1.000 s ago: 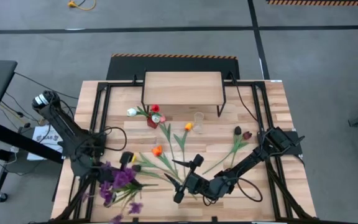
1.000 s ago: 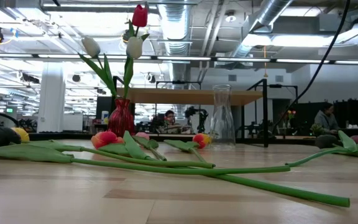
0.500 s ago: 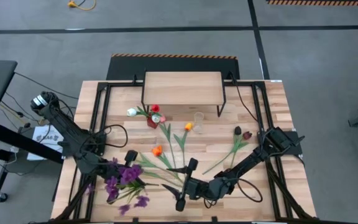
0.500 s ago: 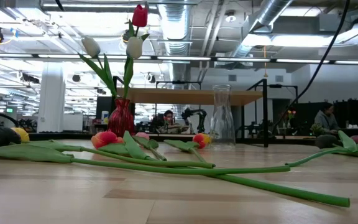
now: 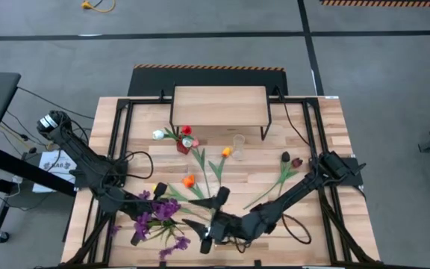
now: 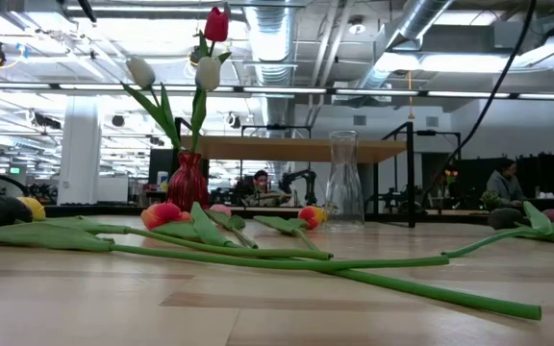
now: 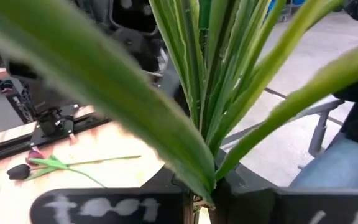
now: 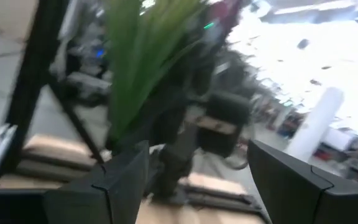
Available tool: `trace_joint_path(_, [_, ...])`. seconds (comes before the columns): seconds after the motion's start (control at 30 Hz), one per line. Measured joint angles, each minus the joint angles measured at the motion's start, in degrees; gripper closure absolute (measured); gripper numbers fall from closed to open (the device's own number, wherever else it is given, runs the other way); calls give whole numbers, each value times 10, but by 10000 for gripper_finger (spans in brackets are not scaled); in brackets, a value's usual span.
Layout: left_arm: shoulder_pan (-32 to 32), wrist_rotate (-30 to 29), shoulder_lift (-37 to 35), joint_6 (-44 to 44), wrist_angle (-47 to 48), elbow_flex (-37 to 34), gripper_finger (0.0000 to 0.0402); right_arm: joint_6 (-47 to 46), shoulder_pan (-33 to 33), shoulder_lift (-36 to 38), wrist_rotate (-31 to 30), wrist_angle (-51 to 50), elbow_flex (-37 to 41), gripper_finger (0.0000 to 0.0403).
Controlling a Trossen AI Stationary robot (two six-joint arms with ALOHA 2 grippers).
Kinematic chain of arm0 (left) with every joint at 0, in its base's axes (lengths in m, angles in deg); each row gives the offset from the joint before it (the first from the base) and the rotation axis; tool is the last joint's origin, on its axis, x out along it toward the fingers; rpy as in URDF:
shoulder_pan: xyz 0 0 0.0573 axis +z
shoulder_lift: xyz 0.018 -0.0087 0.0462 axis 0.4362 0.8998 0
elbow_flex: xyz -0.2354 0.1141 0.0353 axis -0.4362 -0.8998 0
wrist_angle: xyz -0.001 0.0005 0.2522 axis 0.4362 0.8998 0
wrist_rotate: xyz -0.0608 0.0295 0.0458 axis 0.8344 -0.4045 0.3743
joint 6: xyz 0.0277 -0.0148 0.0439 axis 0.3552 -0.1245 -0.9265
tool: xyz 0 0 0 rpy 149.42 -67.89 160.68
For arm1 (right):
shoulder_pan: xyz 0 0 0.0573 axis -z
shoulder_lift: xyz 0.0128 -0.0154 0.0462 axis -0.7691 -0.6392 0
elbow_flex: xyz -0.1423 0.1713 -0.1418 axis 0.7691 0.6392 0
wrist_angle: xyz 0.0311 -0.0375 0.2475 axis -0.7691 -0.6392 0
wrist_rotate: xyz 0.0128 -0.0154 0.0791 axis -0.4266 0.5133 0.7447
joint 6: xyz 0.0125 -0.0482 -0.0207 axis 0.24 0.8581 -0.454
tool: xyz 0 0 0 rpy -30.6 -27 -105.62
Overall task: Pick and place flowers into a vace then onto a shelf
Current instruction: Put the purple flowers into the red flower vase
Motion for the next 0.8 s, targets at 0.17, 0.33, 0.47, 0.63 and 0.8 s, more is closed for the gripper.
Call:
trace_joint_path(0.17, [0, -7, 0, 9, 13, 0, 401, -70, 3, 0, 35, -139, -38, 138])
trace_joint_path(0.33, [16, -47, 0, 28, 64, 0, 401, -80, -5, 0, 20, -165, -39, 138])
trace_joint_path(0.47, [49, -25, 0, 40, 108, 0, 401, -66, -18, 0, -12, -213, -39, 138])
trace_joint_path(0.63, [120, 35, 0, 45, 146, 0, 401, -95, -20, 14, 23, -319, -39, 138])
trace_joint_path(0.8, [179, 37, -13, 28, 169, 0, 401, -140, -15, 26, 45, -412, -39, 138])
